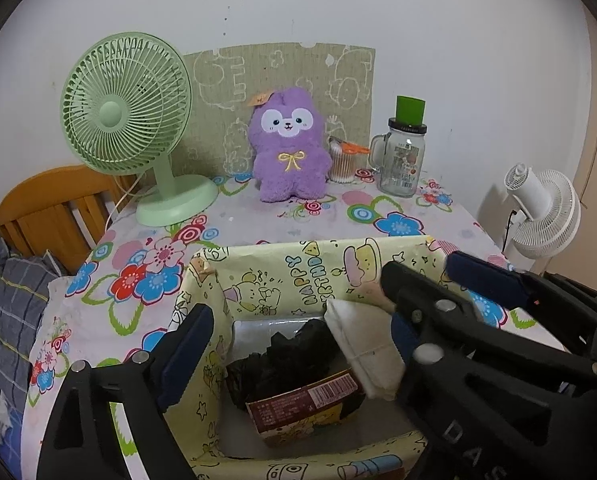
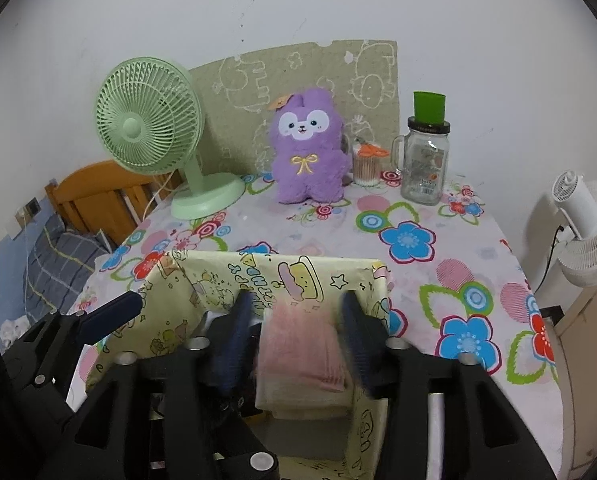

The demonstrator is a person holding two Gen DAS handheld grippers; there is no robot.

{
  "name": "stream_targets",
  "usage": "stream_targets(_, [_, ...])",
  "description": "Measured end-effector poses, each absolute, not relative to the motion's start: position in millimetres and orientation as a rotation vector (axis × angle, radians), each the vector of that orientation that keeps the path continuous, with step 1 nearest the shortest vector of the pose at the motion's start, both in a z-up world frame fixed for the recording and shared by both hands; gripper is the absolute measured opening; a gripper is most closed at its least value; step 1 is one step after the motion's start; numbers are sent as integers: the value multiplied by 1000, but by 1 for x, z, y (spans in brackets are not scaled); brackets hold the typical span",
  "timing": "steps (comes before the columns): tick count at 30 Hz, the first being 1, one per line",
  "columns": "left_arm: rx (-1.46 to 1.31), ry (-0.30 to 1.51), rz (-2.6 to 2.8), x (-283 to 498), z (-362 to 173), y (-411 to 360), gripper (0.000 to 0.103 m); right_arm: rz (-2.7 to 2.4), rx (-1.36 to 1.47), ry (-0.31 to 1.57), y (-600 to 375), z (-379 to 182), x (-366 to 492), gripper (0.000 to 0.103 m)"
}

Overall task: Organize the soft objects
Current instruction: 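Release the white cloth and pink packet into the box, then withdraw both grippers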

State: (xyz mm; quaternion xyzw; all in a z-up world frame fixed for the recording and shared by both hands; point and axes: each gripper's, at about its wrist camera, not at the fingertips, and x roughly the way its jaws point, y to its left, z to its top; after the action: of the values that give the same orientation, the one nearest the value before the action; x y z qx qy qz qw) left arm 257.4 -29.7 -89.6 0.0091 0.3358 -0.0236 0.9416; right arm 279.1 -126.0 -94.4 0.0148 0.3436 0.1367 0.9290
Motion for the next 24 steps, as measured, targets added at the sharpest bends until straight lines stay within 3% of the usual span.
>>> stream_targets(1, [17, 683, -48, 257, -89, -29, 93, 276, 32, 704, -127, -95, 279, 80])
stream_targets(2, [16, 680, -47, 256, -89, -28, 94, 278, 36, 697, -127, -94, 278, 84])
stream_targets(24, [17, 577, -80, 206, -48, -35, 99, 237, 11, 595, -135, -44, 222, 96])
